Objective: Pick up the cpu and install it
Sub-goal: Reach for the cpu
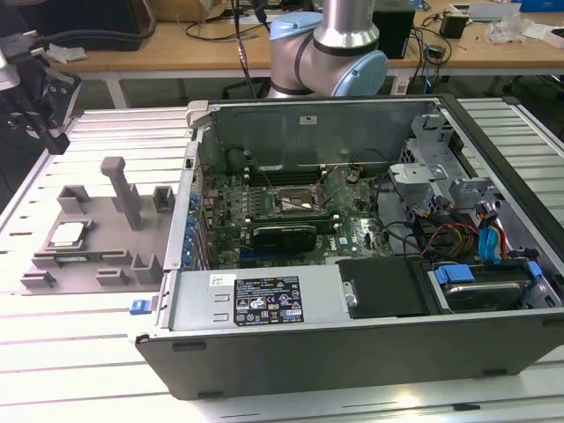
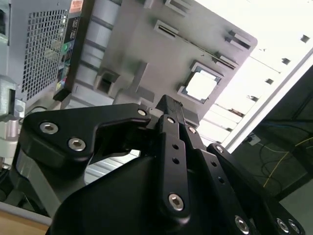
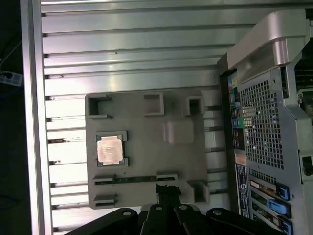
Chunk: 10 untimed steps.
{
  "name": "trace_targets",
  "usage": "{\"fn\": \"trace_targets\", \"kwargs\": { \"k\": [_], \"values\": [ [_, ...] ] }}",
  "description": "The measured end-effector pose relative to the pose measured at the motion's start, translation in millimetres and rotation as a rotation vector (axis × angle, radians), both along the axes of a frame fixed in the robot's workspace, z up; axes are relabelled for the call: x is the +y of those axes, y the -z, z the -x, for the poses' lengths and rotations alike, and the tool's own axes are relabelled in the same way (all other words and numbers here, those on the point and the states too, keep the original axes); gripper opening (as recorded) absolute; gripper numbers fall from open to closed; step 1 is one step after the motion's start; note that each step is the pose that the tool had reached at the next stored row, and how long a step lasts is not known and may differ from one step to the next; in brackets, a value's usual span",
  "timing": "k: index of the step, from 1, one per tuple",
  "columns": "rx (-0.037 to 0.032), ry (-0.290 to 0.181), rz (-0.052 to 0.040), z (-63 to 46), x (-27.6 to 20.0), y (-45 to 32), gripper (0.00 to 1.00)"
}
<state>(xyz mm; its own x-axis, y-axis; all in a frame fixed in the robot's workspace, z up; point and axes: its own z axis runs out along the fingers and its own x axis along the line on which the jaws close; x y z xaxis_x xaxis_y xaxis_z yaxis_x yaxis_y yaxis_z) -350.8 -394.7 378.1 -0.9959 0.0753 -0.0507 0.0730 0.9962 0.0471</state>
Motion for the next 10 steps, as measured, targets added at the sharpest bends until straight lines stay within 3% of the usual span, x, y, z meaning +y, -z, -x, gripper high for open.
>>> {"fn": "trace_targets", "kwargs": {
  "k": [7, 10],
  "values": [
    [-0.0001, 0.0, 0.0, 10.1, 11.7, 14.9, 0.11],
    [0.0, 0.0, 0.0, 14.4, 18.1, 25.4, 0.11]
  ]
}}
